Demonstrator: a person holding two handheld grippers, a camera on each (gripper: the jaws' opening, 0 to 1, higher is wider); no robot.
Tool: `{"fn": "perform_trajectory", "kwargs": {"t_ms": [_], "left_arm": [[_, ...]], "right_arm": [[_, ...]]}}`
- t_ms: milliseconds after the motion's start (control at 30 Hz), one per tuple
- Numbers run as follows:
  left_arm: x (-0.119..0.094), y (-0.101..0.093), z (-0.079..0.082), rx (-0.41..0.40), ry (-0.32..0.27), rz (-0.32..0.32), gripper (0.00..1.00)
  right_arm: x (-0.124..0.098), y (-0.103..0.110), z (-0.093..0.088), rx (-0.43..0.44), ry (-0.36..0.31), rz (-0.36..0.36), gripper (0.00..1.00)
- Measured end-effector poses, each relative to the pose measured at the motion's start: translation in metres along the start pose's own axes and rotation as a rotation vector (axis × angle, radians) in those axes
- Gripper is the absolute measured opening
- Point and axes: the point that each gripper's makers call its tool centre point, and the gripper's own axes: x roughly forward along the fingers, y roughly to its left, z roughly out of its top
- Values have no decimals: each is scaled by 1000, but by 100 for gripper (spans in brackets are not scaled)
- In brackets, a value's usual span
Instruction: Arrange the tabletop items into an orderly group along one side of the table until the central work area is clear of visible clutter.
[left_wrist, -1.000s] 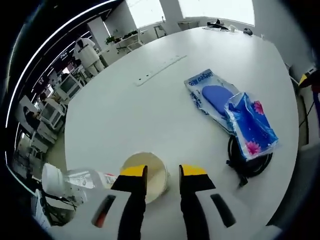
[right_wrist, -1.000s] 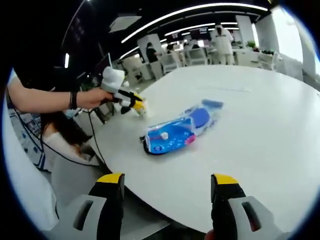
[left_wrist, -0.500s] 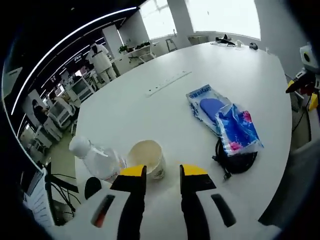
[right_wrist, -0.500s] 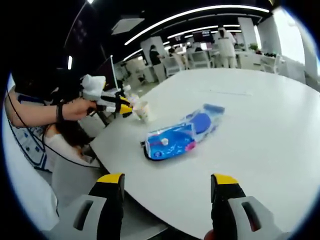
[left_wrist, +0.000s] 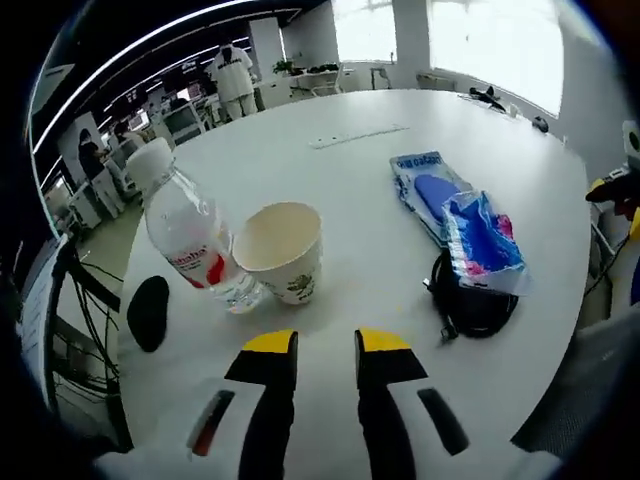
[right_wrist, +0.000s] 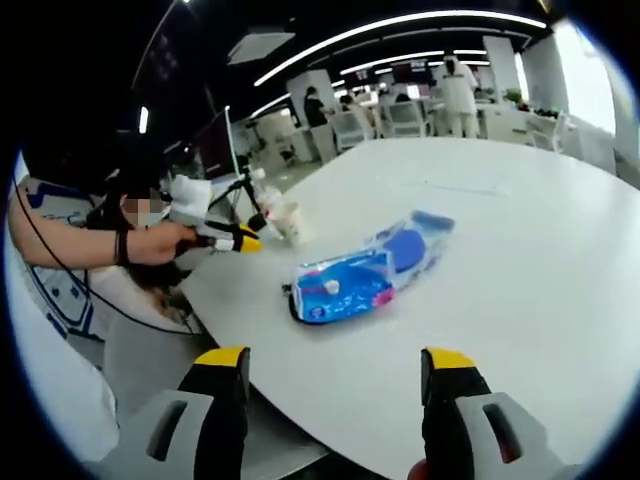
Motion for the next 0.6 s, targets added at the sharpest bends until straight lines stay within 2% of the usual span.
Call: {"fn": "perform_trajectory", "kwargs": {"t_ms": [100,200,600], "left_arm": [[8,9,2,-145,-21,24,20],[15,16,6,-238,-51,33,21],[28,14,23,-266,-94,9,19]], "right_arm": [[-3,-3,-3,9,4,-12,71],[-6,-5,-6,19,7,-27,71],[-14,-10,-17,30,37,-65,71]]}}
